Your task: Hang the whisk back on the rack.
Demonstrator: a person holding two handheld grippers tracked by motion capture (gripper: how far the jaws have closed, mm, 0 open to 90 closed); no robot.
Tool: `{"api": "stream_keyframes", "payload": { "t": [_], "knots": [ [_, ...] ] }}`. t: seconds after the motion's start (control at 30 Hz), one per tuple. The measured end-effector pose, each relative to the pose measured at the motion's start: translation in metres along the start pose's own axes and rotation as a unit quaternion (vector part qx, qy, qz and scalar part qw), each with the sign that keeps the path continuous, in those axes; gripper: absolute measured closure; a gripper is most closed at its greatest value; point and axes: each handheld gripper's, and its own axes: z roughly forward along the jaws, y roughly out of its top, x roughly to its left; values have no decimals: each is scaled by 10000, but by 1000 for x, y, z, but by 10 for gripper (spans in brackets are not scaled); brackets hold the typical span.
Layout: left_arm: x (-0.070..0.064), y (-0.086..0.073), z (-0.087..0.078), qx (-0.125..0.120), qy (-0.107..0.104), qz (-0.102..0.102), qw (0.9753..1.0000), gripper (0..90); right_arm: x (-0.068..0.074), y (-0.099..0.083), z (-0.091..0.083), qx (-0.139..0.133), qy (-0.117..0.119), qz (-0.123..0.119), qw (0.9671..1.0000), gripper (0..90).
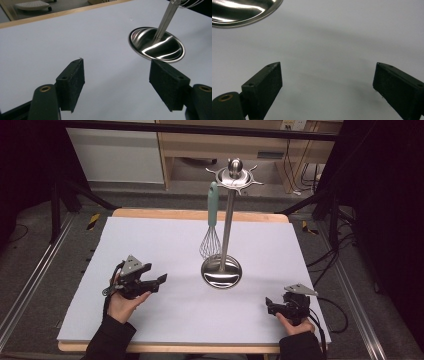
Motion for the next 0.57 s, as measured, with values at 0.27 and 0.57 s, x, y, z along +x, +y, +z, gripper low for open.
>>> {"api": "stream_keyframes", "payload": {
  "t": [0.27,0.57],
  "knots": [
    [23,-22,-10,54,287,-263,9992,267,-2,0,-1,9,-50,-34,10000,92],
    [43,-39,-22,111,588,-382,9975,261,-6,-1,-1,14,-101,-20,9999,92]
  ]
}}
